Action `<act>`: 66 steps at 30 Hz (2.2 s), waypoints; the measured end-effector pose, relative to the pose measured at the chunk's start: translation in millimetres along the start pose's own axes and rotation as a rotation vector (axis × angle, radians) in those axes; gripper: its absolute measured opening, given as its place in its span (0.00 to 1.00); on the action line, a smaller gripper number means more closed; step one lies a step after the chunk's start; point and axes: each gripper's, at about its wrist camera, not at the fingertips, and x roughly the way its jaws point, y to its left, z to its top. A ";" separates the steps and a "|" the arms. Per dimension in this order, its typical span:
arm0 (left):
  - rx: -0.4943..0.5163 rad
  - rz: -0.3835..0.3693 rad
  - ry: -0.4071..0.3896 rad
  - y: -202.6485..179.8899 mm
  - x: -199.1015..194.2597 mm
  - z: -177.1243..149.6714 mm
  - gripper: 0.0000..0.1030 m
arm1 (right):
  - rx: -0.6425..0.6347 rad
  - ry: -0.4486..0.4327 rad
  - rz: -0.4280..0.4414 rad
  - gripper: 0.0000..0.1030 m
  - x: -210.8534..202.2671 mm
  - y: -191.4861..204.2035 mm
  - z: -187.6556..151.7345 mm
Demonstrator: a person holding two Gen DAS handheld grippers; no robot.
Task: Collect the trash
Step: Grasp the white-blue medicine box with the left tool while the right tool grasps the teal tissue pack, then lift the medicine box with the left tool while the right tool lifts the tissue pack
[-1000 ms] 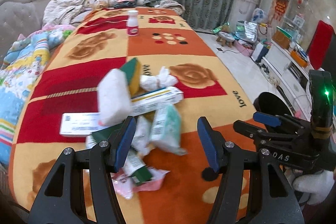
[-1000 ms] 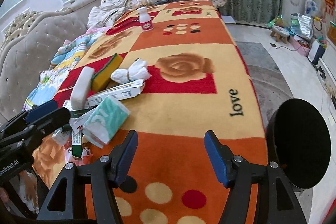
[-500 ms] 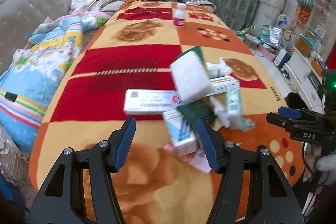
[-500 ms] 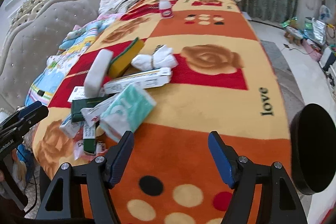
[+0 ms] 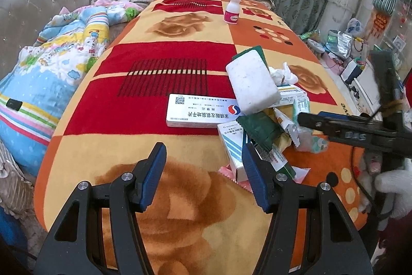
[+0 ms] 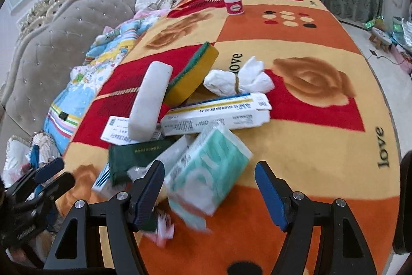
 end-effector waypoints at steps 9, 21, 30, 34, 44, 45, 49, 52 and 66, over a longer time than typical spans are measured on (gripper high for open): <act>-0.019 -0.063 0.059 -8.7 24.3 2.0 0.58 | -0.044 0.037 -0.072 0.68 5.0 -22.1 -8.6; -0.016 -0.120 0.131 -15.8 50.7 9.1 0.45 | -0.024 0.019 -0.142 0.69 -26.8 -53.5 -13.0; -0.031 -0.126 0.124 8.6 28.3 6.4 0.26 | 0.082 0.006 -0.155 0.69 -45.4 -81.5 -17.1; -0.027 -0.102 0.107 18.5 13.0 3.3 0.27 | 0.048 0.021 -0.191 0.69 -37.4 -76.4 -20.4; -0.031 -0.028 0.104 26.9 15.0 -18.1 0.27 | 0.158 0.021 -0.181 0.69 -49.0 -105.9 -21.9; -0.034 -0.015 0.102 27.3 16.3 -20.3 0.27 | 0.164 0.024 -0.154 0.69 -46.7 -101.5 -21.0; -0.062 0.007 0.127 29.2 23.3 -26.6 0.27 | 0.169 0.059 -0.086 0.70 -24.7 -80.8 -20.8; -0.085 -0.006 0.149 30.4 29.2 -28.9 0.27 | 0.140 0.082 -0.105 0.70 -5.9 -67.0 -22.7; -0.128 -0.018 0.160 31.8 46.3 -20.0 0.28 | 0.024 0.036 -0.096 0.54 -0.5 -62.5 -28.9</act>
